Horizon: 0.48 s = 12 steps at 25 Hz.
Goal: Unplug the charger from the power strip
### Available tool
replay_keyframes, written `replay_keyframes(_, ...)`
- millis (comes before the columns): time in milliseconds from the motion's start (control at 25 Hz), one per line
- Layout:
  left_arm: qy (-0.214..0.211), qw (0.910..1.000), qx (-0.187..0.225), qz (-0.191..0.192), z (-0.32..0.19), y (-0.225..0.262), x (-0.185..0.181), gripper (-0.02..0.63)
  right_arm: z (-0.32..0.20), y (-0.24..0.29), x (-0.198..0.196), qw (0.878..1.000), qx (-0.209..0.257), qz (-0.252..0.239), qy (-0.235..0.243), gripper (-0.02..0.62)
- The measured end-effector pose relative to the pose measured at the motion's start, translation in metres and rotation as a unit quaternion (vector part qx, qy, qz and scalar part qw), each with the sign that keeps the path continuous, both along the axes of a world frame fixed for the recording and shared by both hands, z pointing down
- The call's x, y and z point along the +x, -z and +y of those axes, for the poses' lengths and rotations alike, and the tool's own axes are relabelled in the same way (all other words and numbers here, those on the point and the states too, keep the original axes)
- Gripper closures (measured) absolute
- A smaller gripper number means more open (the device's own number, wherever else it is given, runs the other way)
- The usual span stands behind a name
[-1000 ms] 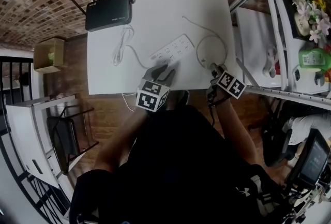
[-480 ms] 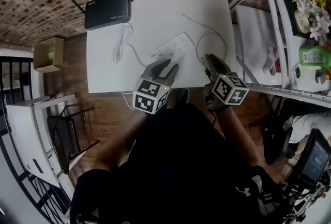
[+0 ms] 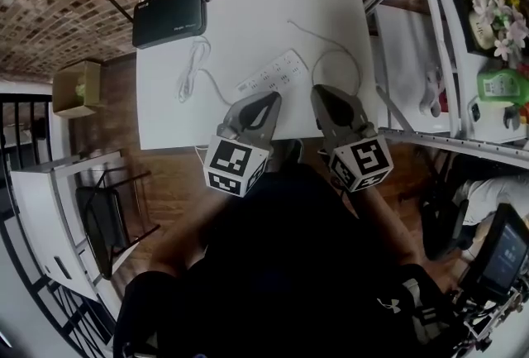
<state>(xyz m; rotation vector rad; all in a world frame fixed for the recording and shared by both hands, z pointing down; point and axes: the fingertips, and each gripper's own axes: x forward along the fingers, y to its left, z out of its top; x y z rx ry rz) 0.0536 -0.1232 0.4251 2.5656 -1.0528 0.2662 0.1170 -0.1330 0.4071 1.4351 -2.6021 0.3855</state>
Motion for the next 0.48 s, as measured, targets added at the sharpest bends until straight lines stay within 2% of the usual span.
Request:
replay_keyframes(200, -0.007, 0.9996, -0.007, 0.028, 0.002, 0.009, 0.003, 0.601, 0.005, 0.011, -0.004, 1.000, 0.020, -0.006, 0.013, 0.584)
replay_keyframes(480, -0.018, 0.9997, 0.000, 0.015, 0.002, 0.012, 0.008, 0.601, 0.007, 0.007, -0.007, 1.000, 0.016, -0.015, 0.018, 0.584)
